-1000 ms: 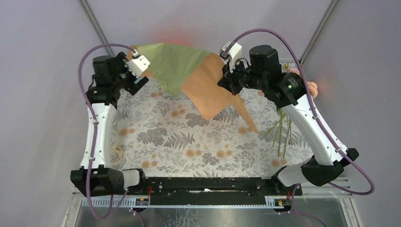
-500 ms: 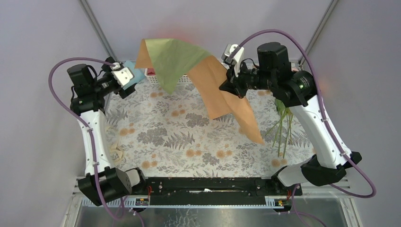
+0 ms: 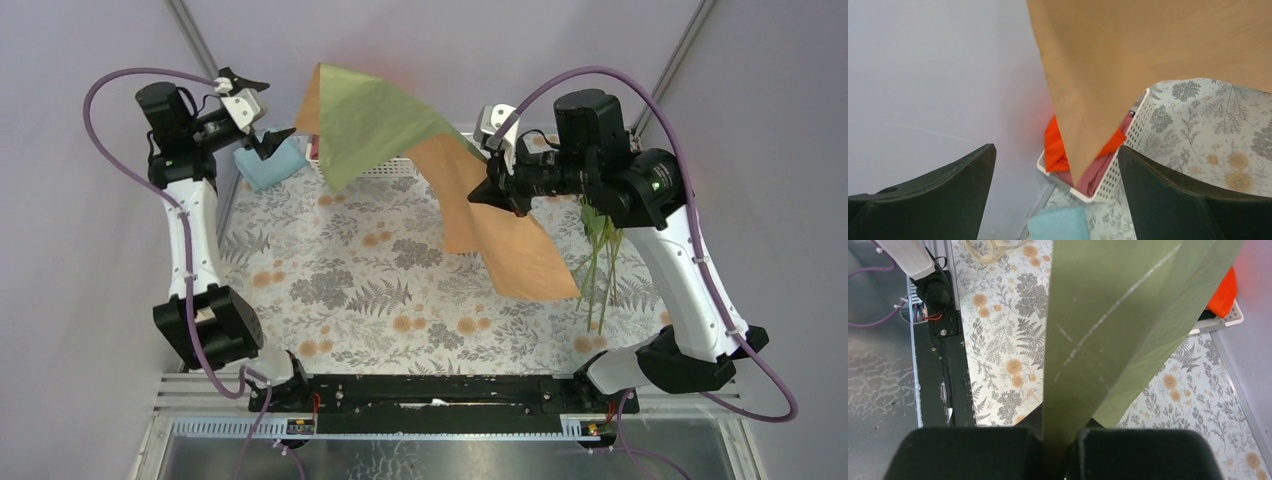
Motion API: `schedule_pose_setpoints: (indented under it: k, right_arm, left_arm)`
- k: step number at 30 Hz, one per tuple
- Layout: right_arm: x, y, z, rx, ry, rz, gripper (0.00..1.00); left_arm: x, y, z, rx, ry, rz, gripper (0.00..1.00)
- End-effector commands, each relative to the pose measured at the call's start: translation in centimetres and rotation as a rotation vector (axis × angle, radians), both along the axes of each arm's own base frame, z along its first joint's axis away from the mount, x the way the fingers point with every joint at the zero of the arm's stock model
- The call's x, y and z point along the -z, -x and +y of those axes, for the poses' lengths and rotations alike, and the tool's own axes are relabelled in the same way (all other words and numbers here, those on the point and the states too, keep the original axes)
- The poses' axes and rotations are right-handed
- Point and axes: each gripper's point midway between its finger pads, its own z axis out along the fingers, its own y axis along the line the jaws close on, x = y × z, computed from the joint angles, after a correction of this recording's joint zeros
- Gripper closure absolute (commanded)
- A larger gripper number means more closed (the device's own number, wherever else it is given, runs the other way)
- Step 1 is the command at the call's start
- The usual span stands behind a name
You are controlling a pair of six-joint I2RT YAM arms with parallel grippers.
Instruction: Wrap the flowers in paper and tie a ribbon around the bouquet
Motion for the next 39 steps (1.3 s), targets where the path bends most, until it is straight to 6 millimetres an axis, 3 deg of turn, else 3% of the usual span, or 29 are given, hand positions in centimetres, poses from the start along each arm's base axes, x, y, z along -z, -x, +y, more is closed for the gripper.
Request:
schedule_pose_setpoints:
  k: [1, 5, 9, 12, 13, 14, 16, 17, 20, 25, 28, 35, 39]
  right_arm:
    - [-1.3, 1.1, -0.6, -0.028, -0.013, -0.026, 1.0]
    - [-0.9, 1.4, -0.8, -0.027, 0.007, -0.012, 1.0]
    - [-0.7, 1.4, -1.1, -0.014, 0.014, -0.01, 1.0]
    - [-0.5, 1.2, -1.3, -0.005, 0.024, -0.01, 1.0]
    - [-0.5, 1.1, -1.3, -0.001, 0.025, -0.011, 1.0]
    - [-0.5, 1.1, -1.2, 0.0, 0.023, -0.013, 1.0]
    - [-0.9, 0.9, -1.3, 0.018, 0.013, -0.016, 1.0]
    - [-1.2, 0.7, -1.4, 0.041, 0.004, -0.019, 1.0]
    - [-3.2, -0.4, -2.2, 0.165, -0.056, -0.056, 1.0]
    - [-6.4, -1.0, -5.2, 0.396, -0.124, -0.072, 1.0]
    - [-6.2, -0.3, -5.7, 0.412, -0.119, -0.03, 1.0]
    - [-5.4, 2.1, -5.4, 0.368, -0.127, 0.084, 1.0]
    - [-5.6, 3.1, -7.2, 0.463, -0.154, 0.127, 1.0]
  left_arm:
    - [-2.1, -2.6, -2.8, 0.089, -0.009, -0.07, 0.01]
    - [-2.0, -5.4, -5.7, 0.103, -0.023, -0.078, 0.02]
    - [-1.7, -7.7, -6.6, 0.121, 0.019, -0.025, 0.02]
    - [-0.7, -9.3, -7.0, 0.12, 0.04, 0.012, 0.16]
    - [-0.3, -9.4, -7.2, 0.124, 0.039, 0.02, 0.25]
    - [0.2, -9.2, -7.6, 0.145, 0.034, 0.03, 0.44]
    - [1.6, -7.8, -8.2, 0.184, 0.04, 0.088, 0.96]
    - [2.1, -6.7, -8.6, 0.204, 0.039, 0.11, 1.0]
    - [2.3, -2.7, -8.9, 0.198, 0.014, 0.152, 1.0]
    - [1.8, 3.8, -7.9, 0.025, -0.003, 0.24, 1.0]
    - [1.8, 7.8, -8.1, -0.005, -0.011, 0.315, 1.0]
    - [0.2, 13.9, -6.4, -0.177, -0.076, 0.385, 1.0]
    - [1.8, 18.6, -5.8, -0.222, -0.137, 0.465, 1.0]
